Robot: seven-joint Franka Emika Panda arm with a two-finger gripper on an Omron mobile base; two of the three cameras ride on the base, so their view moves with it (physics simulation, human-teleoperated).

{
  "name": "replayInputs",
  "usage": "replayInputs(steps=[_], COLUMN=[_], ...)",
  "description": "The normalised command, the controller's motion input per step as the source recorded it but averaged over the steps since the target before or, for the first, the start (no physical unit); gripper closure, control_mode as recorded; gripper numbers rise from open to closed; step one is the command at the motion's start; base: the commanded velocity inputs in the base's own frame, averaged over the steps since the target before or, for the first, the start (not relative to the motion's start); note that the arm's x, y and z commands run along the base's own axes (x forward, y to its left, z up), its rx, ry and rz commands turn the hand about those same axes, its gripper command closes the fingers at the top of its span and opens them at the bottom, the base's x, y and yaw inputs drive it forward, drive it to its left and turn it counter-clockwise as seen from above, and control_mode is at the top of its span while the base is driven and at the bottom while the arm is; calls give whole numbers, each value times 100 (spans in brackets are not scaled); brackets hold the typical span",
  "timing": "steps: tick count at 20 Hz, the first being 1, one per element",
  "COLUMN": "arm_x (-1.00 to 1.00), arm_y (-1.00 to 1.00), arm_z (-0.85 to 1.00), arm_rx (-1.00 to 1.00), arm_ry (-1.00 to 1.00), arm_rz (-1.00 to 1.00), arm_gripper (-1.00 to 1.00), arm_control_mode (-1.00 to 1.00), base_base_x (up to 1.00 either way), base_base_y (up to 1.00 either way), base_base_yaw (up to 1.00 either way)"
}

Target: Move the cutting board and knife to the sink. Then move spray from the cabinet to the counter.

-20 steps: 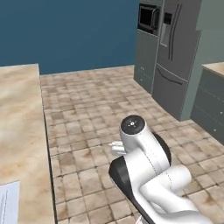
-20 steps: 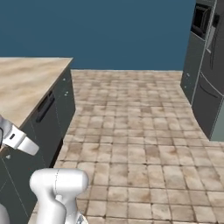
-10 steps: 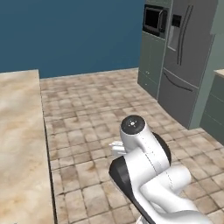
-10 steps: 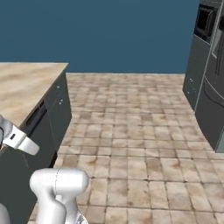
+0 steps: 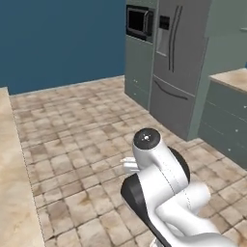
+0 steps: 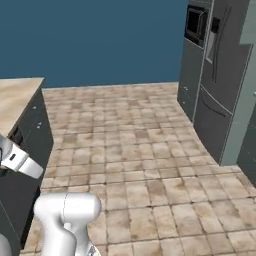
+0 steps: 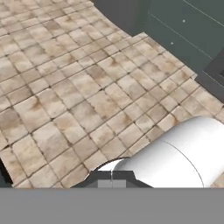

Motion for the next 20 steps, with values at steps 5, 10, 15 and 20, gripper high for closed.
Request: replayInputs(steps=[5,10,15,20], arm_x=[0,0,0,0], arm_y=[0,0,0,0], arm_z=[0,0,0,0], arm_rx=[0,0,0,0], arm_ry=[0,0,0,0], arm_rz=[0,0,0,0], arm_gripper=[100,100,100,100], arm_control_mode=[100,100,100,100], base_base_x=[30,30,53,58], base_base_y=[-2,0,-3,-2], base_base_yaw=[-58,-60,-33,-26])
